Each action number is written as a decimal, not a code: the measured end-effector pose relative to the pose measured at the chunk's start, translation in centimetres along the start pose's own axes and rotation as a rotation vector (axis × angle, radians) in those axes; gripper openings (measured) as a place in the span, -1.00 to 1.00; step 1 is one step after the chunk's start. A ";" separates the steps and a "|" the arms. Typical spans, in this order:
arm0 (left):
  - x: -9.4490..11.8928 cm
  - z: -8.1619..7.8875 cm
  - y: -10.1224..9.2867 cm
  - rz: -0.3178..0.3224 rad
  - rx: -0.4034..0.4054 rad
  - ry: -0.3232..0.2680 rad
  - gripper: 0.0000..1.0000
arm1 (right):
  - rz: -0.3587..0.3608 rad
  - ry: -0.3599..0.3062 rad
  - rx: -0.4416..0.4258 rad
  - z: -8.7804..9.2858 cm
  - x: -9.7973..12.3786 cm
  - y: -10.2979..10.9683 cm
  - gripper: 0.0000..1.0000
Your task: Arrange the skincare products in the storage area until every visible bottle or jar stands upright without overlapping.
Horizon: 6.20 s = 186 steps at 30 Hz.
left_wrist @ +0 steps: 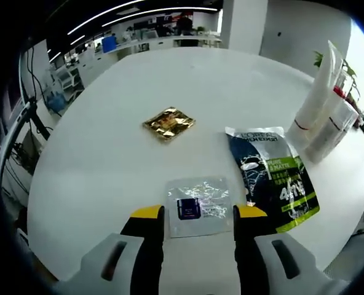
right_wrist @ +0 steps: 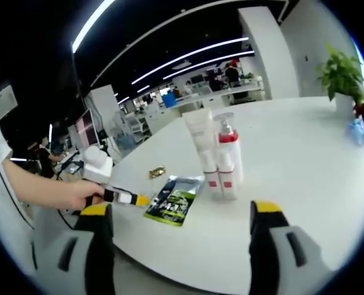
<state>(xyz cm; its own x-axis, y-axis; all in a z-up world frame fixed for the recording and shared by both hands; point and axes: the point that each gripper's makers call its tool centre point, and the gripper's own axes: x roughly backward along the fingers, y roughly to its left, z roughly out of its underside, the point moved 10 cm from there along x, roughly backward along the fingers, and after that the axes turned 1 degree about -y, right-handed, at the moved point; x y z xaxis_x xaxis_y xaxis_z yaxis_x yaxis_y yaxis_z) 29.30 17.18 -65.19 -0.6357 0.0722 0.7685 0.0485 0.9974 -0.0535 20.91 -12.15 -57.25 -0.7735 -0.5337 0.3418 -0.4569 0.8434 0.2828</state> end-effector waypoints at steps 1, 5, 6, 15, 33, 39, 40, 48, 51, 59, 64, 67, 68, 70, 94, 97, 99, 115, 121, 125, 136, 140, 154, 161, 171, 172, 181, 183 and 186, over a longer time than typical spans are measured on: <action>0.1 0.0 0.0 0.000 -0.003 0.000 -0.16 | 0.001 -0.001 0.001 0.0 0.0 0.0 0.85; 0.5 0.1 0.1 0.010 -0.011 -0.002 -0.11 | 0.004 -0.007 0.004 0.0 0.0 0.1 0.85; 0.7 0.1 0.1 0.014 -0.015 -0.003 -0.10 | 0.004 -0.008 0.005 -0.1 0.1 0.1 0.85; 1.8 0.7 0.5 0.043 -0.035 -0.007 -0.01 | 0.006 -0.014 0.017 -0.2 0.2 0.1 0.85; 4.4 1.2 2.2 0.143 -0.091 -0.048 0.28 | 0.028 -0.029 0.028 -0.3 0.4 0.0 0.86; 5.4 1.8 3.0 0.179 -0.104 -0.063 0.39 | 0.036 -0.026 0.028 -0.2 0.4 0.0 0.85; 5.5 1.8 3.1 0.184 -0.107 -0.065 0.40 | 0.038 -0.025 0.029 -0.2 0.4 -0.1 0.85; 6.9 2.3 4.0 0.242 -0.136 -0.085 0.52 | 0.044 -0.015 0.039 -0.3 0.3 0.0 0.85; 7.2 2.2 4.4 0.258 -0.129 -0.102 0.52 | 0.044 -0.010 0.043 -0.2 0.3 0.0 0.85; 8.3 1.4 4.7 0.288 -0.168 -0.143 0.63 | 0.042 -0.003 0.042 -0.3 0.2 0.0 0.85; 8.8 1.2 4.6 0.351 -0.145 -0.184 0.82 | 0.037 -0.002 0.041 -0.3 0.2 0.0 0.85; 9.2 1.3 4.7 0.355 -0.174 -0.203 0.88 | 0.033 0.001 0.045 -0.3 0.2 0.0 0.85; 9.2 1.3 4.7 0.357 -0.175 -0.206 0.90 | 0.033 0.001 0.046 -0.3 0.2 0.0 0.85; 9.5 1.3 4.6 0.386 -0.168 -0.223 0.94 | 0.034 0.000 0.046 -0.4 0.2 0.0 0.85; 10.3 1.2 5.2 0.340 -0.138 -0.309 0.94 | 0.036 0.007 0.051 -0.4 0.2 0.0 0.86; 10.3 1.2 5.3 0.340 -0.134 -0.303 0.94 | 0.036 0.006 0.051 -0.3 0.2 0.0 0.86; 10.2 1.2 5.3 0.340 -0.132 -0.301 0.94 | 0.037 0.004 0.049 -0.3 0.2 0.0 0.86; 9.2 0.0 5.6 0.323 -0.226 -0.221 0.91 | 0.036 -0.004 0.046 -0.3 0.2 -0.2 0.86; 8.4 -0.6 5.9 0.321 -0.242 -0.198 0.89 | 0.034 0.001 0.045 -0.3 0.1 -0.1 0.85; 7.7 -1.3 6.2 0.316 -0.241 -0.183 0.87 | 0.034 0.005 0.041 -0.2 0.1 -0.1 0.85; 5.0 -3.0 5.8 0.292 -0.173 -0.142 0.82 | 0.048 0.019 0.028 -0.1 -0.1 -0.4 0.85; 3.9 -3.7 5.3 0.287 -0.162 -0.135 0.80 | 0.054 0.023 0.024 0.0 -0.1 -0.4 0.85; -0.5 -6.5 3.9 0.193 -0.044 -0.083 0.69 | 0.074 0.026 -0.005 0.0 0.0 -0.6 0.85; -1.9 -8.1 3.2 0.125 -0.005 -0.080 0.62 | 0.083 0.022 -0.019 0.0 0.0 -0.7 0.85; -4.9 -10.3 2.0 0.024 0.081 -0.068 0.55 | 0.098 0.014 -0.041 0.0 0.0 -1.2 0.85; -5.1 -10.4 1.9 0.015 0.084 -0.064 0.54 | 0.100 0.013 -0.042 0.0 0.1 -1.2 0.85; -7.4 -10.7 2.2 -0.093 0.129 -0.016 0.47 | 0.122 -0.006 -0.065 -0.1 0.2 -1.6 0.85; -8.0 -10.7 2.2 -0.116 0.128 -0.003 0.45 | 0.125 -0.007 -0.068 -0.1 0.2 -1.7 0.85; -8.4 -10.7 2.3 -0.163 0.138 0.005 0.39 | 0.131 -0.010 -0.073 -0.1 0.2 -1.7 0.85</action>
<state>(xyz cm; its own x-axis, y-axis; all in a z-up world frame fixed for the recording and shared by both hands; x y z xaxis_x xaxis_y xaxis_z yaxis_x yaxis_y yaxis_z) 42.99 18.80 -64.89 -0.6228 -0.0903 0.7772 -0.1613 0.9868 -0.0146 21.57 -13.70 -57.61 -0.8289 -0.4187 0.3709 -0.3191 0.8986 0.3013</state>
